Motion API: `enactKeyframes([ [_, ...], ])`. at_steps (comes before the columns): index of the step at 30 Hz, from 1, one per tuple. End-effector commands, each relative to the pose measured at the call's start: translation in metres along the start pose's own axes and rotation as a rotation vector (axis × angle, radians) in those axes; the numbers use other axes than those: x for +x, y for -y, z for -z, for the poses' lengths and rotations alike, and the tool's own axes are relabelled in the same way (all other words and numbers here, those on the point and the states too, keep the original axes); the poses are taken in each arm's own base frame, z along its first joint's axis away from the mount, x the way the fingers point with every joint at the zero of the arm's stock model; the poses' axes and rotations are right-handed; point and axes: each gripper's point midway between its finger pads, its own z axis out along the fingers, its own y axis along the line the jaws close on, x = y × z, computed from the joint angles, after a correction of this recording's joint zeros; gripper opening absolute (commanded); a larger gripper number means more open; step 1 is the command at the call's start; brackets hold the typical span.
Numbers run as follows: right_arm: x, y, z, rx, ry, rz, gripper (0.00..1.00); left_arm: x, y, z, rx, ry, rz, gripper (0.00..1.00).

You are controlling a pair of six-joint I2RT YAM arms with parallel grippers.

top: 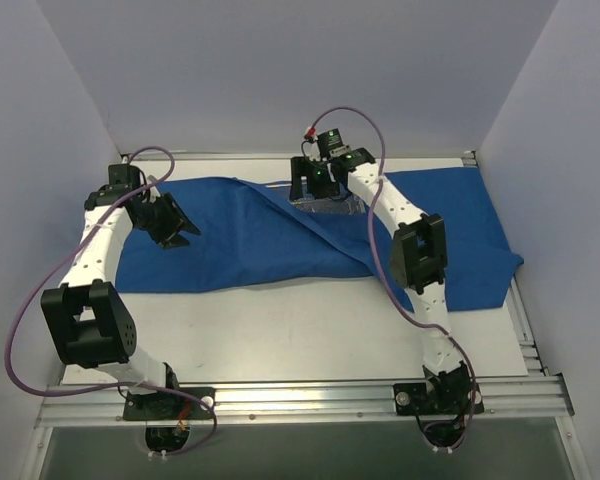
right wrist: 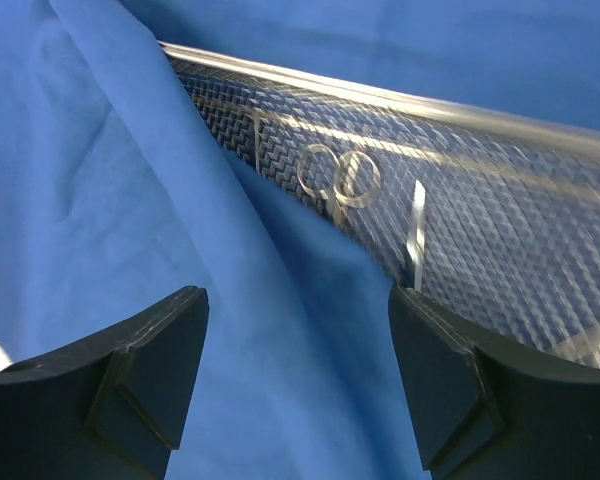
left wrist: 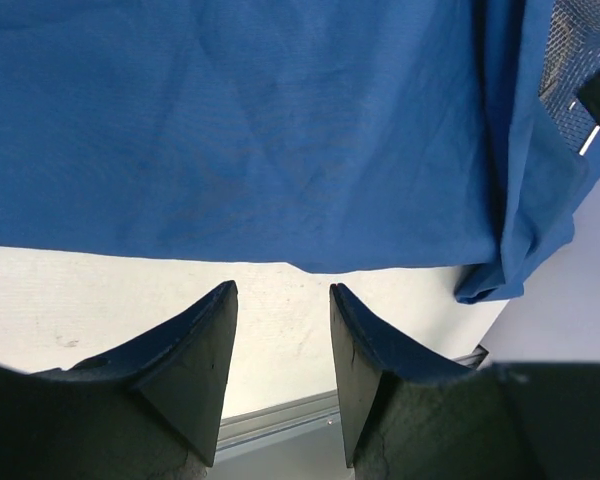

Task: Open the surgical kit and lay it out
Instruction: Open the surgical kit at the center of the board.

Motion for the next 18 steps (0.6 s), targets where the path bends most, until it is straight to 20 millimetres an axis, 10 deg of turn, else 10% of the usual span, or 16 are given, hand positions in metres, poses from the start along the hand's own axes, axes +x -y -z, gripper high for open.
enactKeyframes([
  [1,-0.030,-0.027,-0.008,-0.126,0.084,0.160,0.74,-0.003,0.010,0.000,0.069,-0.003,-0.002,0.51],
  [18,0.001,-0.084,-0.058,-0.296,0.024,0.152,0.64,0.001,-0.005,-0.012,0.037,-0.038,0.030,0.52],
])
